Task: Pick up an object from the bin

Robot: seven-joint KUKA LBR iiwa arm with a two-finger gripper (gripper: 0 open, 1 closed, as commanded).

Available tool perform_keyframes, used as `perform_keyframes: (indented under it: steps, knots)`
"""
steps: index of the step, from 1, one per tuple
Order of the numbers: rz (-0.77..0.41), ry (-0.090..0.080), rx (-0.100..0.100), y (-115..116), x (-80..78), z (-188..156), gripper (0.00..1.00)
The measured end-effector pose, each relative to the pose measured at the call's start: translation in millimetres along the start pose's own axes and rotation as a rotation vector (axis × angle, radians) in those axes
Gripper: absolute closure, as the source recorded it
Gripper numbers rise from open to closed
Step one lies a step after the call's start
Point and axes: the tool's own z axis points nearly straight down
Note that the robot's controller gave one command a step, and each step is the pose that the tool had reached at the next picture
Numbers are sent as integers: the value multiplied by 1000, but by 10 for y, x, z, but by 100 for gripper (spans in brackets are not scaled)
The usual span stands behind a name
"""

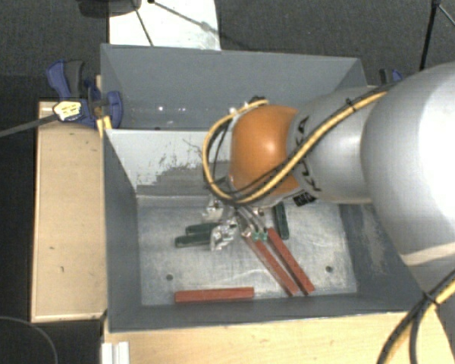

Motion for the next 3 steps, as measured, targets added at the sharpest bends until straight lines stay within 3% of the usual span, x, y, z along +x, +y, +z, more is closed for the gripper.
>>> perform_keyframes:
  steps: [3]
  knots:
    - [2,7,1,-3,16,-286,100]
